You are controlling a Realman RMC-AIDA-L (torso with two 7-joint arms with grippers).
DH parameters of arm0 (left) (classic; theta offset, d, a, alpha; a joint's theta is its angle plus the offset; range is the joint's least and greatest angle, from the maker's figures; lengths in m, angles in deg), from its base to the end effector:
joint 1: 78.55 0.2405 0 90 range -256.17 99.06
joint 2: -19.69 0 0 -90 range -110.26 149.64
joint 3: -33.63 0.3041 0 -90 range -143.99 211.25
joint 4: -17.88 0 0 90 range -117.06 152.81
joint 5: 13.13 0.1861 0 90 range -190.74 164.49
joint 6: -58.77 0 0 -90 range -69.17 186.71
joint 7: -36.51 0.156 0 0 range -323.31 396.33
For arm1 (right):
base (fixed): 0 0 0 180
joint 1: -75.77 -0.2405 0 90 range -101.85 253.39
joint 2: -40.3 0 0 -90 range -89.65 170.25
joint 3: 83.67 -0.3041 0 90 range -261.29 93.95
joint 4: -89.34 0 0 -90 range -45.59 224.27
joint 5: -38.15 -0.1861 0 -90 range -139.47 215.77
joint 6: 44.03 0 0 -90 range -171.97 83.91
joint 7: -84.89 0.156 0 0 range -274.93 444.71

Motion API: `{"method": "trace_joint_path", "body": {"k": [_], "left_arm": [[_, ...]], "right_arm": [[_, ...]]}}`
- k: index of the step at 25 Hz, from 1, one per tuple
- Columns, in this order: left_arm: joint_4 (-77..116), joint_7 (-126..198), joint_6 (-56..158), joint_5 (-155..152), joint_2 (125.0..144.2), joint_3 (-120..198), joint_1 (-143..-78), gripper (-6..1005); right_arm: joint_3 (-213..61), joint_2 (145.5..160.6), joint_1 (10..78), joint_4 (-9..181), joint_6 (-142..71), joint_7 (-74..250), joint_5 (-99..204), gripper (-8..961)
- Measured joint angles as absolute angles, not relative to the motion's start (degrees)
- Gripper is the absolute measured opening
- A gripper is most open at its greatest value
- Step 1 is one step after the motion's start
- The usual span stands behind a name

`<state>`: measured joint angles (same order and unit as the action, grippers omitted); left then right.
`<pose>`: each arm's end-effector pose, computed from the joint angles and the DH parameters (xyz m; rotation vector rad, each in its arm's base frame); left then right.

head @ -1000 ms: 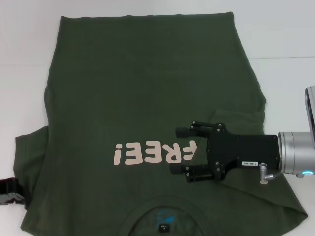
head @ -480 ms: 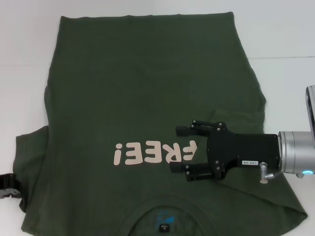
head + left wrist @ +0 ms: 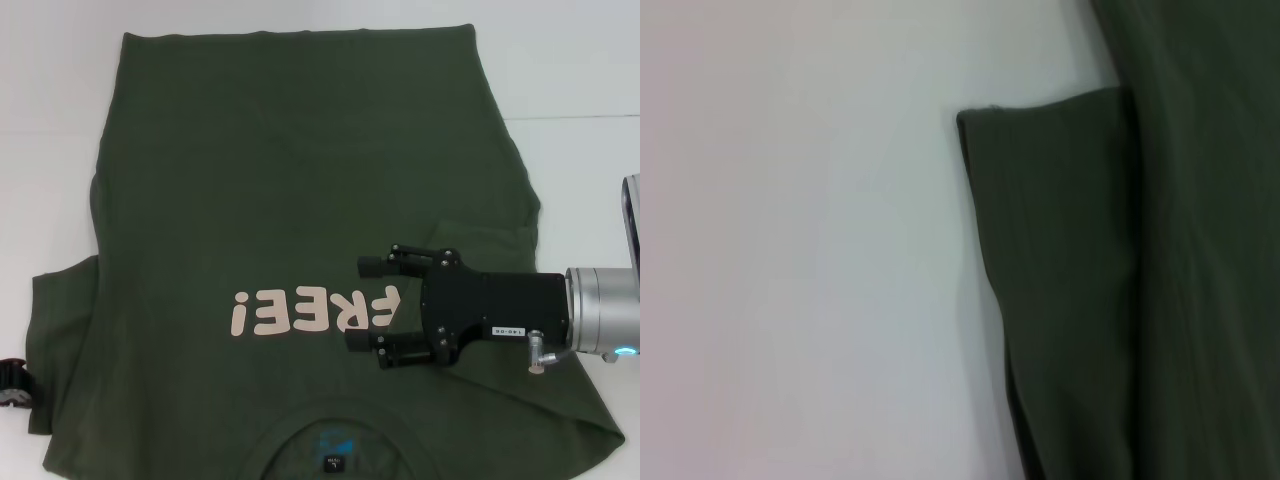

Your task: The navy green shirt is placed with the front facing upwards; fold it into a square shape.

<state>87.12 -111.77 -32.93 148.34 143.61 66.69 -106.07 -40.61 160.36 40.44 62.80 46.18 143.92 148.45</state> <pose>-0.3594 0.3062 0.0169 -1.9007 -1.8649 0.1099 0.2430 0.3322 -0.0717 -2.8357 0.2092 0.8321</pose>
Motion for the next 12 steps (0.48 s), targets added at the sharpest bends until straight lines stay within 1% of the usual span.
{"method": "trace_joint_path", "body": {"k": [12], "left_arm": [[85.57,-110.53,-33.53,147.36,143.62,66.56,-106.40,73]], "right_arm": [[-40.61,160.36,40.45,62.88,46.24,143.63,148.45,896]]}}
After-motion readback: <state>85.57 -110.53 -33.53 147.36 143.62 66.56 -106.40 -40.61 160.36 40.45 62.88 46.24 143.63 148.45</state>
